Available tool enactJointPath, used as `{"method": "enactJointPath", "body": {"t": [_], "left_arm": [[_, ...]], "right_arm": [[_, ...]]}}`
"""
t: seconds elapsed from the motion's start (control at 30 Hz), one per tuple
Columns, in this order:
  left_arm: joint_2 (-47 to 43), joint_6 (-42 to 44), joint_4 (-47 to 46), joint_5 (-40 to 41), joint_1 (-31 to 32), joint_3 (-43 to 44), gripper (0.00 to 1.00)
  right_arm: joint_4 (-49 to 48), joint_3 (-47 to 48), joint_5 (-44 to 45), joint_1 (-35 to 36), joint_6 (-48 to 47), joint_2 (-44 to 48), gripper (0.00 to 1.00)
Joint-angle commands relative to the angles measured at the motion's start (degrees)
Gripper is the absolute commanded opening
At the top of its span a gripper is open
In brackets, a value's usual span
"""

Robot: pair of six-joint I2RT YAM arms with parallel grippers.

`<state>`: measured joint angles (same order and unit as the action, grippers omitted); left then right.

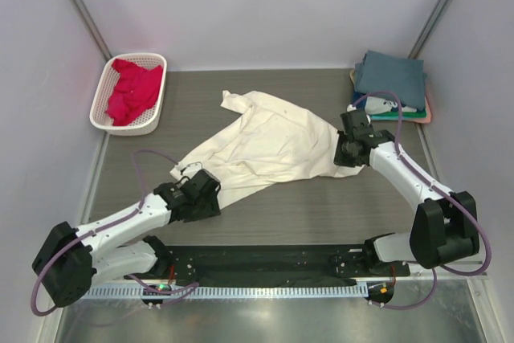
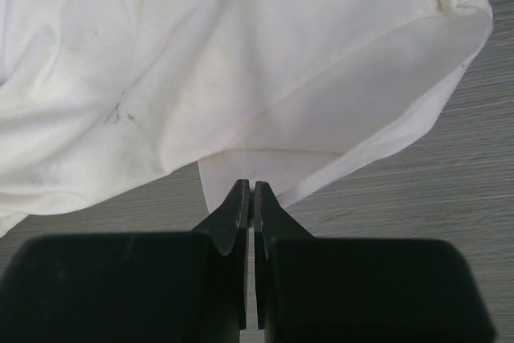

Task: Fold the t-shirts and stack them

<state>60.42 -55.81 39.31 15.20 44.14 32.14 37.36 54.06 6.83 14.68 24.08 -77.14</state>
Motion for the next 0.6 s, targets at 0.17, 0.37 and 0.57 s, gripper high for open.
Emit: {"method": "enactJointPath", "body": {"t": [0.17,0.37,0.57], "left_arm": [[8.82,-2.46,-0.02,5.45,0.07,2.05,0.65],[14.10,-3.34,-4.76,2.39,0.07,-0.14,0.59],[13.86,-2.03,-8.38,-2.89,0.24,0.64,0.00]], "right_arm": [[0.87,0.69,-0.77,0.35,-1.49,2.53,0.01],[0.60,0.60,-1.03,0.35,-1.93,2.79,0.01],[-0.80,0.78,-1.03,-0.70,0.00,7.07,0.01]]}}
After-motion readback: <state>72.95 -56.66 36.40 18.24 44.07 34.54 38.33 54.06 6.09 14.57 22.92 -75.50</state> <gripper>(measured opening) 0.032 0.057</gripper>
